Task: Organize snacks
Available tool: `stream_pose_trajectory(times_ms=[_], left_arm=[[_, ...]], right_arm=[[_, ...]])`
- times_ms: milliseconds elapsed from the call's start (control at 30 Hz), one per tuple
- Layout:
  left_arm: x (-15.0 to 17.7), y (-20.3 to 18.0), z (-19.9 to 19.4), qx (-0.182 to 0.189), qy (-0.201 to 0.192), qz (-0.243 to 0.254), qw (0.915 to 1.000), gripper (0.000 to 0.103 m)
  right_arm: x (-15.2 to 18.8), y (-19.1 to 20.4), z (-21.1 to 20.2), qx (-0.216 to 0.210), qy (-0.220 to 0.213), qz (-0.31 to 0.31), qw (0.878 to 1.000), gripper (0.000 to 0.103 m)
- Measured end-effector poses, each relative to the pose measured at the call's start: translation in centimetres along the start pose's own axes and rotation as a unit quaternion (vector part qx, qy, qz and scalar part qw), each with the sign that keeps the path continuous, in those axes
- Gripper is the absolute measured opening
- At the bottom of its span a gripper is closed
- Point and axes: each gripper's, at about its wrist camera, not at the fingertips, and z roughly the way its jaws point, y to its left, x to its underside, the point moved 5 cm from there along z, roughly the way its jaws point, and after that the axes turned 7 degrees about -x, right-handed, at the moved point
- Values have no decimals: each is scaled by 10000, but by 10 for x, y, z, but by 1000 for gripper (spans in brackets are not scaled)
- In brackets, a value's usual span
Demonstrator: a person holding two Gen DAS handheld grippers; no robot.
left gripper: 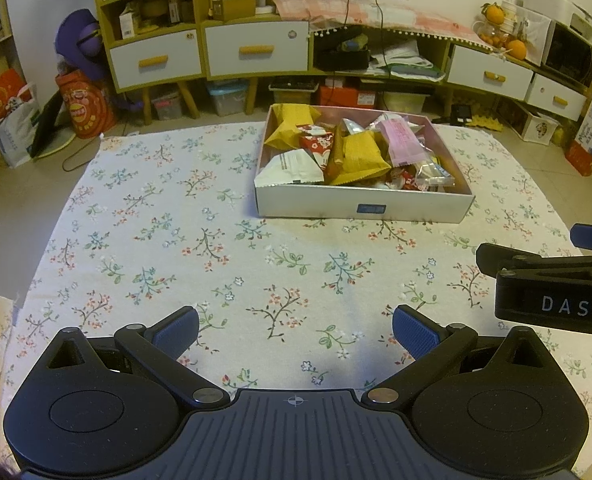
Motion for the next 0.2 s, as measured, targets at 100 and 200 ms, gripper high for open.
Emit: stream_pose_trajectory(times_ms=[100,200], left_arm=[[1,0,0,-18,-1,1,10000,103],[1,1,2,-10,4,15,10000,103]], right_arm=[[0,0,0,3,-2,0,10000,103],[0,0,1,0,2,-8,10000,103]])
